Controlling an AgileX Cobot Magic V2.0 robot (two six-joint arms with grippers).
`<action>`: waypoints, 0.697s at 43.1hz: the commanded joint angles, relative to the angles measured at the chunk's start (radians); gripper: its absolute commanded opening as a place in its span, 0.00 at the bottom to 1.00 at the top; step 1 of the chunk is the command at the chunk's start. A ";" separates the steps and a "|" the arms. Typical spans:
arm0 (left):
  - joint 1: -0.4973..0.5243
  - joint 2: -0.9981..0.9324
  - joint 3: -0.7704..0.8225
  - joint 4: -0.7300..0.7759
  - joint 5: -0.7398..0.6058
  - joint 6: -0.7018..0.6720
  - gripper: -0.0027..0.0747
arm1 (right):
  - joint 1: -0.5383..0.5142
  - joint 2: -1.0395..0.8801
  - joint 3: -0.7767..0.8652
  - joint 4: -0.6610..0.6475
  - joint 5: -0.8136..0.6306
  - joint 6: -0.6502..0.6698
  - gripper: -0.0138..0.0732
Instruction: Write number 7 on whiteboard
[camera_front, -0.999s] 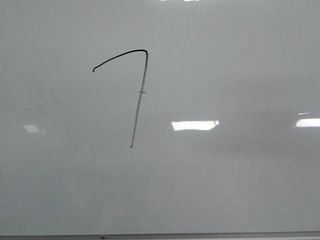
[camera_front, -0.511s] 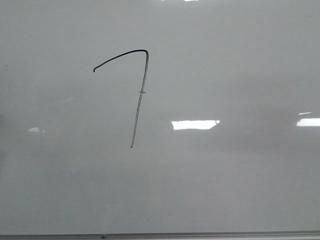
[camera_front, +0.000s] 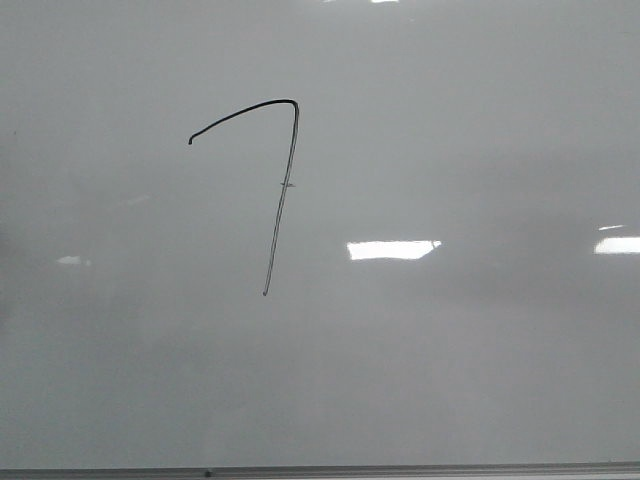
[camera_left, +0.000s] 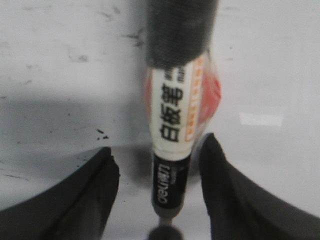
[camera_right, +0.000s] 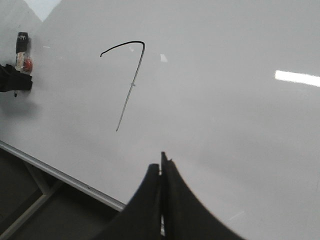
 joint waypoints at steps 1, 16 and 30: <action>0.000 -0.037 -0.030 -0.008 -0.047 -0.010 0.63 | -0.005 0.005 -0.026 0.026 -0.067 -0.005 0.08; -0.002 -0.465 0.089 -0.008 0.062 -0.010 0.39 | -0.005 0.005 -0.026 0.026 -0.070 -0.005 0.08; -0.002 -0.998 0.213 -0.008 0.287 -0.008 0.01 | -0.005 0.005 -0.026 0.026 -0.066 -0.005 0.08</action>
